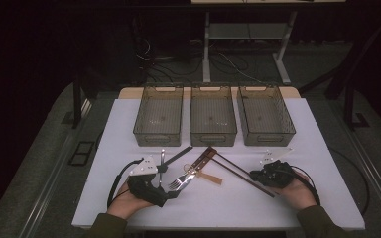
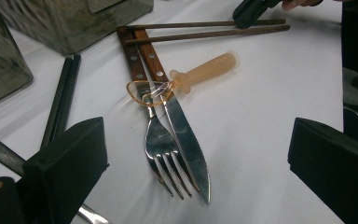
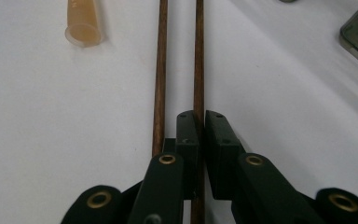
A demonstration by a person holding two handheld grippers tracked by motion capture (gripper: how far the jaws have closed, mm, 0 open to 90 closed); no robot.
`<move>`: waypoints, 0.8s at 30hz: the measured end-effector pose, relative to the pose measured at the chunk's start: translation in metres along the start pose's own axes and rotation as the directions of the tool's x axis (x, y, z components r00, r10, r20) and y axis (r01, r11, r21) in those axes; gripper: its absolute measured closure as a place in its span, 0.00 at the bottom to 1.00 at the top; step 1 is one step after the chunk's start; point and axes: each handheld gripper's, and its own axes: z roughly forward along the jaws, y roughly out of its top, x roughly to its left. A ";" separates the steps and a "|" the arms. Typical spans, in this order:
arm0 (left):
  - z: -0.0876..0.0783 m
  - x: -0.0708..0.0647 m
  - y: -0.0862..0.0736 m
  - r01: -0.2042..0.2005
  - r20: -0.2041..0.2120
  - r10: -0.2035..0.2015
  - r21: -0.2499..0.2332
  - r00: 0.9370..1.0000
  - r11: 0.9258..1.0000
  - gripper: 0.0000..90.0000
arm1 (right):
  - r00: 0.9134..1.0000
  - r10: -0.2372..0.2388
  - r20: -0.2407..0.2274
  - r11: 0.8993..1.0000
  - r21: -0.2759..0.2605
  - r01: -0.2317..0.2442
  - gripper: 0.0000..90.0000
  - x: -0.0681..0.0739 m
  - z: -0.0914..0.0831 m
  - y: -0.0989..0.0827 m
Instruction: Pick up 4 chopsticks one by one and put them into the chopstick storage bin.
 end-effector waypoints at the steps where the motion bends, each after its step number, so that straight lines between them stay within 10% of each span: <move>1: 0.000 0.000 0.000 0.004 0.000 -0.004 -0.004 1.000 1.000 0.04 | 1.000 0.005 0.001 1.000 0.000 -0.005 0.93 0.000 -0.001 0.000; 24: 0.003 0.007 -0.005 -0.005 -0.021 0.005 -0.008 1.000 1.000 0.04 | 0.999 0.013 -0.030 0.995 -0.098 -0.016 0.93 0.001 -0.017 0.005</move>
